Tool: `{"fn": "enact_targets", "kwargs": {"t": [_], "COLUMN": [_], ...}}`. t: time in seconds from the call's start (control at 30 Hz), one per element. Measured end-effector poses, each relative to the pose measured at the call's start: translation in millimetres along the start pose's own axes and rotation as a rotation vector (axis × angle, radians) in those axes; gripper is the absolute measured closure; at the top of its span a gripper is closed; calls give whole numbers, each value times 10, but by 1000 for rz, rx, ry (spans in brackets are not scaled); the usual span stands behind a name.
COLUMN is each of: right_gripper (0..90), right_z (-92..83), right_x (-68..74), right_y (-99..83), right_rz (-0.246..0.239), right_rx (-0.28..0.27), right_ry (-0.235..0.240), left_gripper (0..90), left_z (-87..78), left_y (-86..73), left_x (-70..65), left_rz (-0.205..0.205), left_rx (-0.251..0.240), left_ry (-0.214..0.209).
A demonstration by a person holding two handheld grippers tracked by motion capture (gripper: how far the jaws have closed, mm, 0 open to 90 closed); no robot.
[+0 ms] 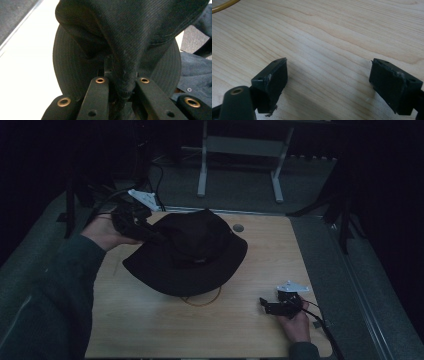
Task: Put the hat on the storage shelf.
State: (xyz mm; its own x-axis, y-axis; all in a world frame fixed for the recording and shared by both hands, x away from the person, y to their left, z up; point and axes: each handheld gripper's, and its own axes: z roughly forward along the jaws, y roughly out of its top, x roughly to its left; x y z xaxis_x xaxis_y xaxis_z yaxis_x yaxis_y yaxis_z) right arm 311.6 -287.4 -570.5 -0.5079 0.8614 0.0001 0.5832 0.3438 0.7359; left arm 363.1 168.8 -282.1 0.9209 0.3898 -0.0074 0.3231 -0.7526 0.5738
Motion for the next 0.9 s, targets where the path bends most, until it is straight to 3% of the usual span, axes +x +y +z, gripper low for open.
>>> {"fn": "enact_targets", "kwargs": {"t": [0.27, 0.33, 0.37, 0.4, 0.47, 0.57, 0.7, 0.9], "right_gripper": [149, 149, 149, 149, 149, 149, 149, 149], "right_z": [0, 0, 0, 0, -1, -2, -2, -2], "right_x": [0, 0, 0, 0, 1, 1, 1, 1], "right_y": [0, 0, 0, 0, -1, -1, -1, -1], "right_rz": [1, 0, 0, 0, 0, 0, 0, 0], "right_rx": [1, 0, 0, 0, 0, 0, 0, 0], "right_ry": [0, 0, 0, 0, 1, 1, 1, 1], "left_gripper": [738, 650, 607, 569, 532, 387, 293, 269], "left_z": [301, 355, 405, 405, 394, 326, 169, -22], "left_y": [119, 124, 112, 112, 87, 31, -69, -229], "left_x": [-9, -22, 0, 0, 31, 61, 117, 184], "left_rz": [-13, -10, -40, -40, -73, -104, -152, -214], "left_rx": [55, 73, 93, 93, 88, 61, 19, -27], "left_ry": [-13, -5, -6, -6, -13, 14, 51, 97]}}
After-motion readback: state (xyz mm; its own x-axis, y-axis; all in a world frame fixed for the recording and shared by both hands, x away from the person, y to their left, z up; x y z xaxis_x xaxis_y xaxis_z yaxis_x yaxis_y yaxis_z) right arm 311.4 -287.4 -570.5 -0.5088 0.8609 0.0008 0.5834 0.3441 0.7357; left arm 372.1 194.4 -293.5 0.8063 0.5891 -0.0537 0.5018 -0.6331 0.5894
